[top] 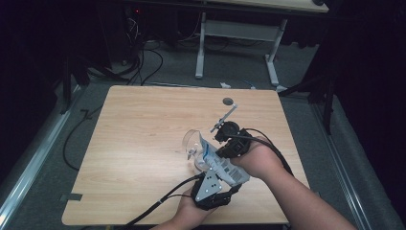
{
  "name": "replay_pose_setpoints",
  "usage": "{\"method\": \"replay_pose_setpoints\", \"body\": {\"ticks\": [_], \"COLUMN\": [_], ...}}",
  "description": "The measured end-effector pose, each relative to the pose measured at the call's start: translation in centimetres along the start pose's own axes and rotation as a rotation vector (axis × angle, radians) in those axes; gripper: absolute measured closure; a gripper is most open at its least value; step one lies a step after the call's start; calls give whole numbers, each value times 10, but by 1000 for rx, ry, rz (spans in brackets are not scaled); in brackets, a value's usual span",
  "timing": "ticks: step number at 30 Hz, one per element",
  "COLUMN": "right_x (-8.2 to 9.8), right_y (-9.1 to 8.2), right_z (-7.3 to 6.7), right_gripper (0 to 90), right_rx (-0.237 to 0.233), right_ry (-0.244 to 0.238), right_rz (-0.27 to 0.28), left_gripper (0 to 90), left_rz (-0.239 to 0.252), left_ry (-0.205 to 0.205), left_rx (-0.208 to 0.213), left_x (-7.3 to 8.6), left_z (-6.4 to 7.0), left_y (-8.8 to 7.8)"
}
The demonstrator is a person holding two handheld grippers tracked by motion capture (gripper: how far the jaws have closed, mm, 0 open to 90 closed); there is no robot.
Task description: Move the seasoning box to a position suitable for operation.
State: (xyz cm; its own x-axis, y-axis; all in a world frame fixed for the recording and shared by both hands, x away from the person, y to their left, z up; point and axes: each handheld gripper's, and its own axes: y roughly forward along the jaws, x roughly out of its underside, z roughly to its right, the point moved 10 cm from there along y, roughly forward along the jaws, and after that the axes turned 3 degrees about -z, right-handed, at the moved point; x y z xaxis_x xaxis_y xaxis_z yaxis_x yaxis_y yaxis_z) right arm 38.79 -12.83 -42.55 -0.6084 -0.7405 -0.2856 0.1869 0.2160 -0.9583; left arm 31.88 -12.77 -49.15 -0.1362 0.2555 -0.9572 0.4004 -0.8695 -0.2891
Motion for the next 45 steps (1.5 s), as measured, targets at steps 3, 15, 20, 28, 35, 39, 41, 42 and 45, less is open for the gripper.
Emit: {"method": "replay_pose_setpoints", "body": {"ticks": [3, 15, 20, 28, 35, 39, 41, 42, 45], "right_x": [-1, -3, -4, -5, -6, -6, -7, -7, -7], "right_y": [0, 0, -1, -2, -3, -3, -3, -3, -3], "right_z": [0, -1, 0, 0, 0, 0, 0, 0, 0], "right_gripper": [899, 899, 899, 899, 899, 899, 899, 899, 899], "right_rx": [0, 5, 8, 9, 11, 9, 9, 9, 9], "right_ry": [2, -3, -6, -8, -10, -10, -12, -12, -9], "right_rz": [1, -2, -1, 2, 1, 3, 4, 3, 2], "left_gripper": [546, 546, 547, 548, 548, 548, 548, 548, 548], "left_rz": [4, 11, 11, 18, 21, 22, 23, 23, 24], "left_ry": [-4, -5, -4, -3, -5, -6, -6, -7, -7], "left_rx": [-1, -3, -3, -4, -7, -7, -7, -7, -7], "left_x": [-1, -3, -4, -6, -7, -7, -7, -7, -8], "left_z": [-1, -2, -2, -2, -2, -3, -3, -3, -3], "left_y": [0, -1, -1, -1, -2, -2, -2, -2, -2]}}
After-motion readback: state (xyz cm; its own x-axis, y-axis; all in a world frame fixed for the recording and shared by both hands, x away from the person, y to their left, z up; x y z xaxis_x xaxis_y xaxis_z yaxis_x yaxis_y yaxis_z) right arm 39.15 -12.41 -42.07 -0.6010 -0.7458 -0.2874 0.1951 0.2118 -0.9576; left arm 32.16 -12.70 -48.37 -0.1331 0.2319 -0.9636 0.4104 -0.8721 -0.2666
